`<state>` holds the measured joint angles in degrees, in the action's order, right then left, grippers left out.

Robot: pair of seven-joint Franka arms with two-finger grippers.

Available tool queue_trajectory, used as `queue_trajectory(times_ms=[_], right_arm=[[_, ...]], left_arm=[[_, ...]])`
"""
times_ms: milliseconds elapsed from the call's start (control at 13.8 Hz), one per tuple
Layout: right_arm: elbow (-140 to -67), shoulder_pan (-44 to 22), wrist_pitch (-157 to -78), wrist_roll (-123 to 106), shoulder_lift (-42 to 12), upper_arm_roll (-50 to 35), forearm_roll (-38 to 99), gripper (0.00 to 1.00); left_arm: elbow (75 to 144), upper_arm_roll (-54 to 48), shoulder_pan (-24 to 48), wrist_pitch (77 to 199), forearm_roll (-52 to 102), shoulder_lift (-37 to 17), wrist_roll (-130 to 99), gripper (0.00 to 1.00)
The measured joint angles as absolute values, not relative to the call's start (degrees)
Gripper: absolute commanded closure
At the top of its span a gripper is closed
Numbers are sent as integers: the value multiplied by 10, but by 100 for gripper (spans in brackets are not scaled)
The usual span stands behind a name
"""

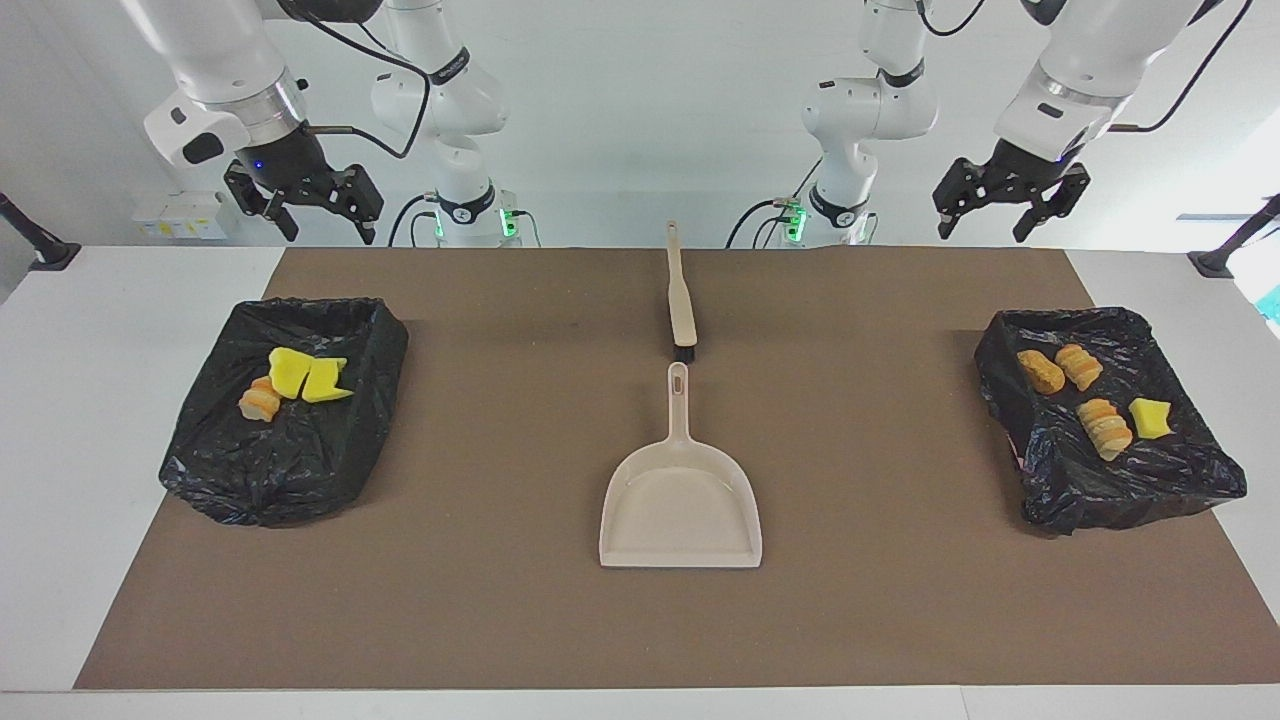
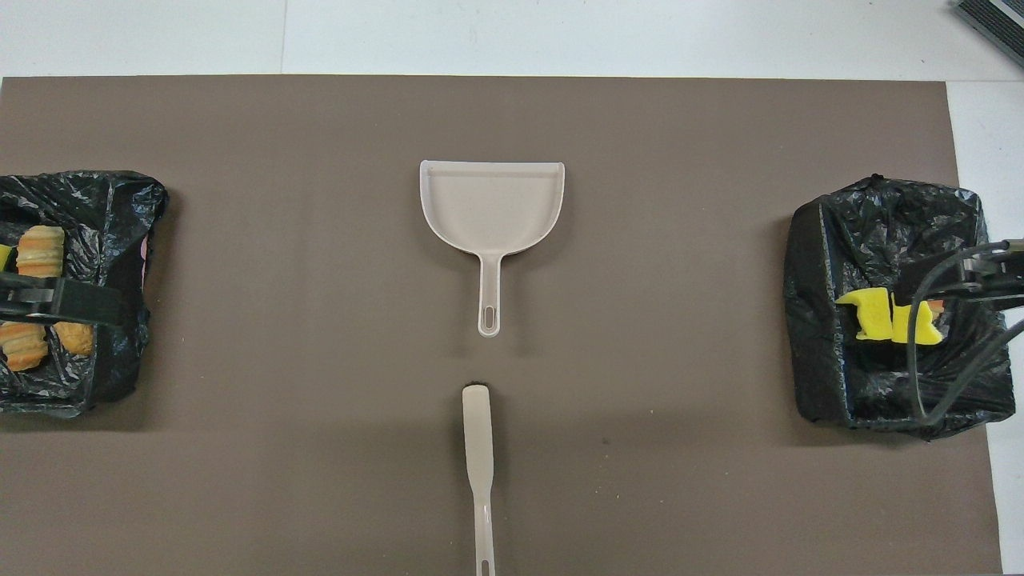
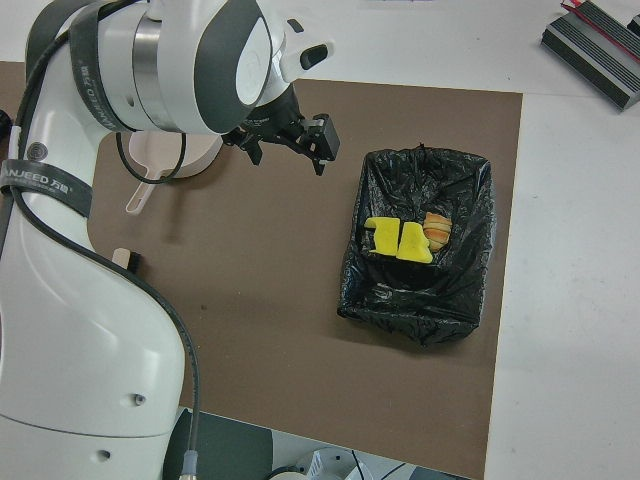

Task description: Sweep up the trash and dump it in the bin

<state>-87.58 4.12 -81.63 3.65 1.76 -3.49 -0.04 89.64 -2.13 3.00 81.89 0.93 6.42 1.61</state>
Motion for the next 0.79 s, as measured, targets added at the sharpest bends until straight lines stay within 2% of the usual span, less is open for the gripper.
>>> queue_trajectory(times_ms=[361,795], right_arm=[[-876,41,-816,36,18,-35,0,0],[-876,41,-816,36,18,-35,0,0]], left_arm=[[847,-25,27,794,3,29,20,0],[839,-26,27,793,-12,22,20,0]])
